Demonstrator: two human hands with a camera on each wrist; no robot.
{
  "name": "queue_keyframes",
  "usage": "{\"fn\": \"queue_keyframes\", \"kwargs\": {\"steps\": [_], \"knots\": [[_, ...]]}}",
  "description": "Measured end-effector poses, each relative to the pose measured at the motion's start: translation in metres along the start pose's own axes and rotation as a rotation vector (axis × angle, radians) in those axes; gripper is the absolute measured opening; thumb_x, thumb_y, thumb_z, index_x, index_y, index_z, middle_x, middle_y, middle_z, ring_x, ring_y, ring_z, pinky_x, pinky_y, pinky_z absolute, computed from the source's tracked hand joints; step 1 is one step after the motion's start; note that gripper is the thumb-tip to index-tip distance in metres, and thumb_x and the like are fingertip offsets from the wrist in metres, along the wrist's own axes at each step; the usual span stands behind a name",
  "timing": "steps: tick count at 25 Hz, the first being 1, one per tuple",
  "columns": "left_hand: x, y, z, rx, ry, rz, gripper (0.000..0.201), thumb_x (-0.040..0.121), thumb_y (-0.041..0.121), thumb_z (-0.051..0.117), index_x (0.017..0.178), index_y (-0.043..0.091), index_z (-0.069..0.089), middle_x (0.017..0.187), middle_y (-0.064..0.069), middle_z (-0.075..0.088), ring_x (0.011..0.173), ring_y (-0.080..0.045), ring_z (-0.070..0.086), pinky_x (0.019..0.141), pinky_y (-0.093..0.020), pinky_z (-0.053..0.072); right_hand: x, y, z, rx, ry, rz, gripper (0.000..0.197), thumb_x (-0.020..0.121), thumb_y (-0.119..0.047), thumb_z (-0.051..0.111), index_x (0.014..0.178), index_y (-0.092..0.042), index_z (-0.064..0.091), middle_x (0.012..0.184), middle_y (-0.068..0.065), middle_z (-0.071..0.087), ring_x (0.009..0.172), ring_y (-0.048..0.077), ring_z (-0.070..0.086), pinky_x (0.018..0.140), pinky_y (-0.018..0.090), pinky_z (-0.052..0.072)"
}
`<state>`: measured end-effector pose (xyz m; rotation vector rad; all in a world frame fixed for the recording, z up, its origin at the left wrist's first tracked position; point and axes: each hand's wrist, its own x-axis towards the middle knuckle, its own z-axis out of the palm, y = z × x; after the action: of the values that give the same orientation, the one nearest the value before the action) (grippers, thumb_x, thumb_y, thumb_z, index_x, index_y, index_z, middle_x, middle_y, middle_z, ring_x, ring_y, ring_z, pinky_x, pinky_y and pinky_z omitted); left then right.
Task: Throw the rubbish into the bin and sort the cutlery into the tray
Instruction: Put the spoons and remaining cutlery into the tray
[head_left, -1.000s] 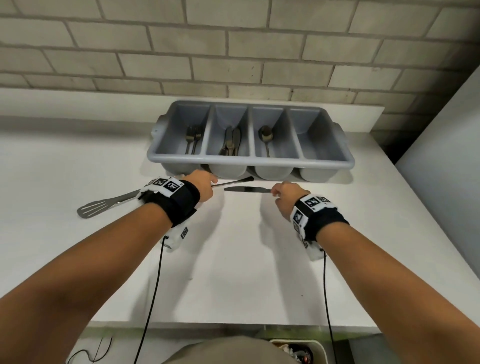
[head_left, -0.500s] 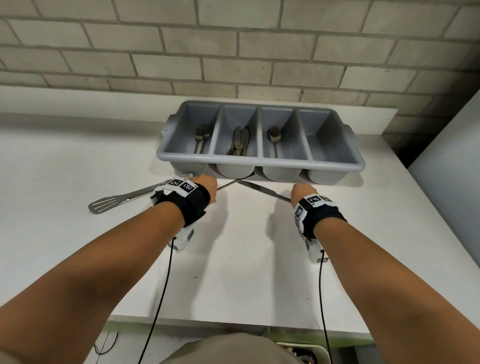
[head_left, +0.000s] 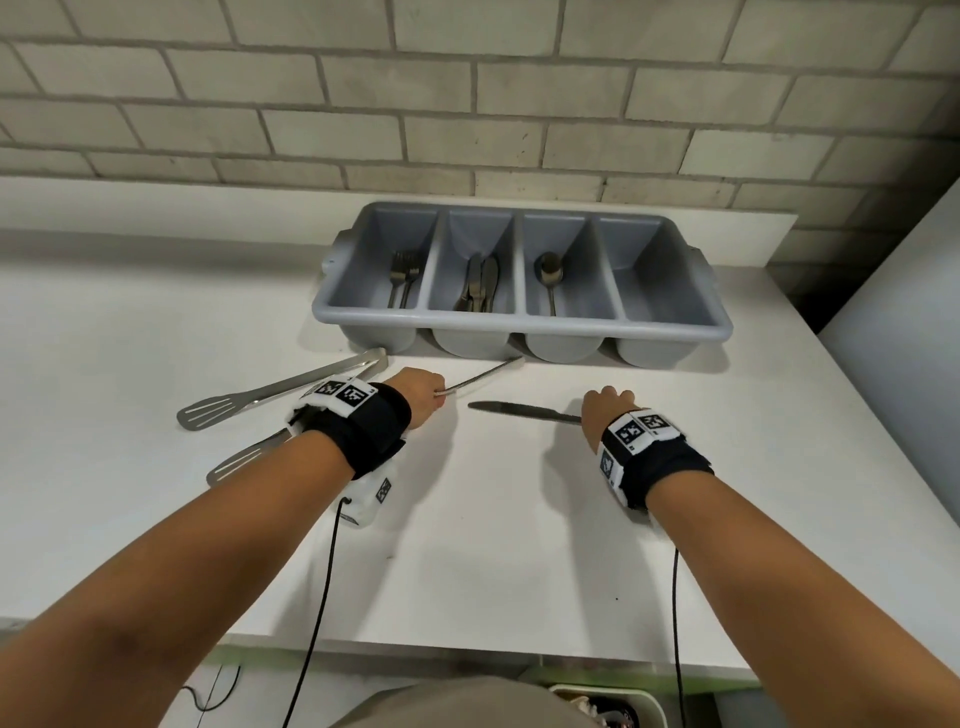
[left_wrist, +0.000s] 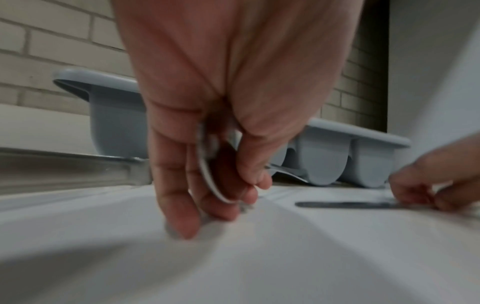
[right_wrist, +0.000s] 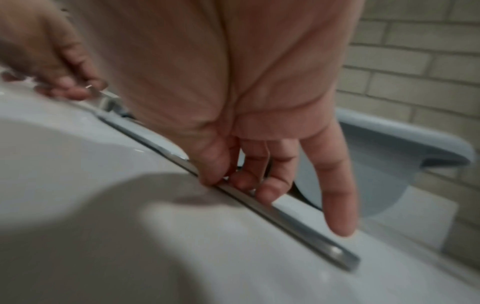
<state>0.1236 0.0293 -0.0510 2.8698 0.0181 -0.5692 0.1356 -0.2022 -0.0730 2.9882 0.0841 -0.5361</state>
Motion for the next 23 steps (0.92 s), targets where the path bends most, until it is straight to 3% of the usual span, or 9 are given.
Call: {"fn": "queue_keyframes", "kwargs": {"steps": [2,4,5,9,13,15,17,21,23], "knots": [[0.002,-0.006,0.003,-0.337,-0.035,-0.047,0.029,0.094,0.007,0.038,0.087,0.012,0.066,0.079,-0.004,0.059,0.061,-0.018,0.049,0.053,-0.026,0.037,-0.007,-0.003,0.000,-0.033,-0.009,0.001,0.035,0.090,-0.003,0.039,0.124,-0.005,0.044,0.129,0.013,0.047,0.123,0.032,0.041,0.098,0.056,0.042],[0.004,-0.008,0.006,-0.670,-0.076,-0.160,0.047,0.091,0.008,0.033,0.052,0.020,0.057,0.064,0.000,0.046,0.050,-0.017,0.033,0.049,-0.021,0.022,-0.011,-0.008,-0.001,-0.066,-0.025,0.001,0.037,0.090,0.000,0.039,0.127,-0.005,0.042,0.131,0.012,0.046,0.125,0.032,0.041,0.100,0.059,0.039],[0.004,-0.009,0.007,-0.729,-0.066,-0.189,0.047,0.089,0.009,0.032,0.048,0.019,0.054,0.062,0.000,0.045,0.050,-0.017,0.032,0.050,-0.020,0.020,-0.013,-0.010,-0.002,-0.077,-0.023,-0.010,0.037,0.090,0.000,0.039,0.127,-0.005,0.041,0.130,0.012,0.046,0.124,0.033,0.042,0.101,0.059,0.039],[-0.012,0.000,0.005,-0.625,-0.032,-0.055,0.034,0.088,0.005,0.033,0.067,0.021,0.055,0.068,0.001,0.050,0.050,-0.015,0.039,0.046,-0.018,0.028,-0.019,-0.008,-0.001,-0.052,-0.013,-0.079,0.035,0.090,0.000,0.037,0.125,-0.004,0.040,0.126,0.015,0.049,0.116,0.035,0.051,0.096,0.052,0.046],[-0.022,0.003,-0.009,-0.527,0.165,0.136,0.018,0.092,0.015,0.048,0.083,0.014,0.064,0.083,-0.005,0.059,0.052,-0.013,0.051,0.034,-0.014,0.039,-0.034,-0.003,-0.010,0.027,-0.030,-0.194,0.036,0.090,0.002,0.034,0.125,-0.004,0.037,0.124,0.017,0.048,0.108,0.036,0.056,0.088,0.044,0.047],[-0.025,0.003,-0.020,-0.645,0.265,0.153,0.015,0.091,0.019,0.053,0.084,0.013,0.065,0.079,-0.007,0.061,0.049,-0.010,0.054,0.036,-0.017,0.040,-0.045,-0.002,-0.020,0.106,-0.036,-0.288,0.039,0.088,0.004,0.033,0.126,-0.007,0.037,0.119,0.019,0.052,0.094,0.034,0.057,0.079,0.041,0.046],[-0.027,0.003,-0.033,-0.842,0.362,0.156,0.018,0.091,0.017,0.054,0.075,0.019,0.061,0.072,-0.004,0.059,0.041,-0.002,0.054,0.036,-0.018,0.039,-0.054,-0.004,-0.034,0.189,0.074,-0.340,0.035,0.092,-0.002,0.033,0.125,-0.010,0.038,0.110,0.020,0.060,0.079,0.031,0.053,0.070,0.036,0.041],[-0.022,-0.001,-0.061,-1.081,0.510,0.147,0.022,0.093,0.011,0.049,0.076,0.018,0.060,0.068,-0.001,0.055,0.032,0.000,0.052,0.029,-0.014,0.035,-0.043,-0.017,-0.076,0.592,0.377,-0.230,0.030,0.096,-0.010,0.038,0.125,-0.009,0.043,0.089,0.018,0.060,0.076,0.031,0.057,0.067,0.032,0.040],[-0.014,-0.004,-0.070,-1.143,0.497,0.109,0.023,0.093,0.011,0.048,0.075,0.018,0.060,0.067,0.000,0.055,0.032,0.000,0.052,0.029,-0.013,0.034,-0.020,-0.033,-0.096,0.819,0.393,-0.174,0.030,0.092,-0.006,0.045,0.121,-0.006,0.048,0.099,0.020,0.062,0.086,0.030,0.057,0.074,0.031,0.042]]}}
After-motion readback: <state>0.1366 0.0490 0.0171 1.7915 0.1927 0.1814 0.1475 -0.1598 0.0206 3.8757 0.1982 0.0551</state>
